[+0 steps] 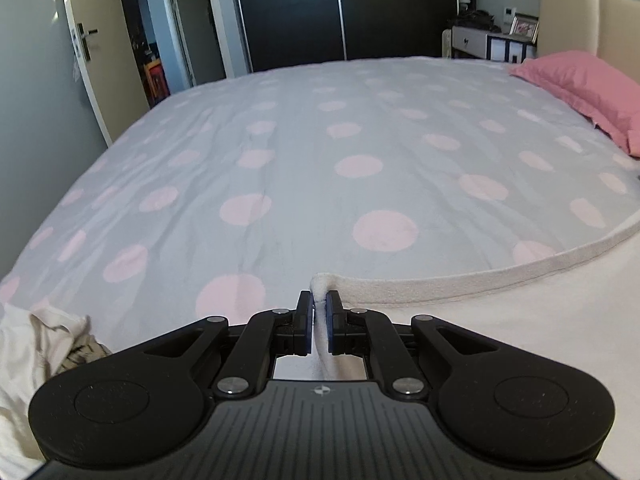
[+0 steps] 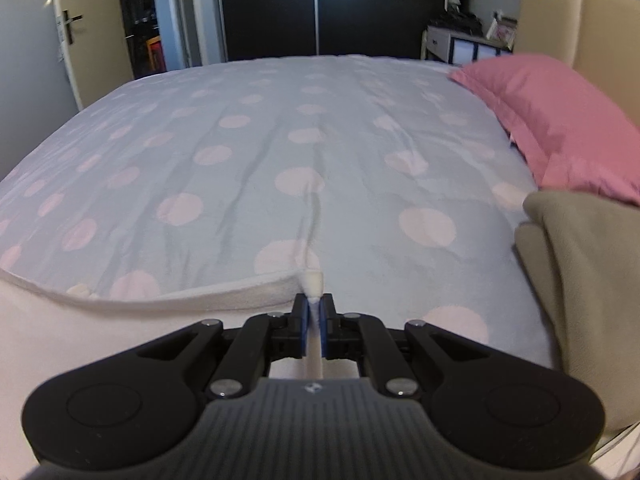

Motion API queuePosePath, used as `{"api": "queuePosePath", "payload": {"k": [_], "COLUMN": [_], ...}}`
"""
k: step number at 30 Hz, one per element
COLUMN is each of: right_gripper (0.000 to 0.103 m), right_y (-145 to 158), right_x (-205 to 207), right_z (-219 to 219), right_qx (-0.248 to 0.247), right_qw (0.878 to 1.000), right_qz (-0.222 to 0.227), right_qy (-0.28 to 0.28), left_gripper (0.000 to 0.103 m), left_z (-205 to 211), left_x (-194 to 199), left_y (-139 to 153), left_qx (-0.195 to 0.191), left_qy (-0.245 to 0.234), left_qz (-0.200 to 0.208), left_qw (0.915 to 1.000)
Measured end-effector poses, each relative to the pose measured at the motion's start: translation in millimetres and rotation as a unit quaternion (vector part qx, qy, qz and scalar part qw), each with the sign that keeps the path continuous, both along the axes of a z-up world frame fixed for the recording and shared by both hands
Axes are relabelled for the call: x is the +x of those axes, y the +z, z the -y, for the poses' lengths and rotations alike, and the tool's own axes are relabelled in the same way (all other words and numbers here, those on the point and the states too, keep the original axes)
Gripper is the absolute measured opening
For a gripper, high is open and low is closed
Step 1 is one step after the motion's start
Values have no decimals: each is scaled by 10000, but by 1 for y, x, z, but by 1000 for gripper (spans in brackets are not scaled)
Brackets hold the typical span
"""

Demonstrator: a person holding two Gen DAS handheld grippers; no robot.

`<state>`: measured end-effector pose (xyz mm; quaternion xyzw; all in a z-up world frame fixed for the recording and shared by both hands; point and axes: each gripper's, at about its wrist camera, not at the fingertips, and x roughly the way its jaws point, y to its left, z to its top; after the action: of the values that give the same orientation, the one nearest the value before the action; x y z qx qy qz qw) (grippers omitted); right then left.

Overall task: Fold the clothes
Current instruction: 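Lift the hem with both grippers and fold it over the garment body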

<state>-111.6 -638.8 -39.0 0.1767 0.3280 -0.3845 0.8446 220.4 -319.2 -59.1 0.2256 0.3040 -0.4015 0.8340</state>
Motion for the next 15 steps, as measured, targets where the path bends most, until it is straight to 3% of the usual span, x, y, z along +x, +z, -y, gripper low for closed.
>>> {"api": "queuePosePath", "payload": {"k": [12, 14, 15], "right_gripper": [7, 12, 20], "right_y": [-47, -49, -46], "right_x": [11, 11, 10], "right_z": [9, 7, 6], "right_qx": [149, 186, 162], "right_qw": [9997, 9996, 9997], "right_qz": [-190, -200, -180], "right_qy": [-53, -25, -34], "left_gripper": [6, 10, 15], "left_z": [14, 14, 13], "left_x": [5, 4, 3], "left_y": [-30, -27, -24], "left_qx": [283, 289, 275], "left_qy": [-38, -28, -20], "left_qz": [-146, -196, -207], "left_qw": [9995, 9994, 9994]}}
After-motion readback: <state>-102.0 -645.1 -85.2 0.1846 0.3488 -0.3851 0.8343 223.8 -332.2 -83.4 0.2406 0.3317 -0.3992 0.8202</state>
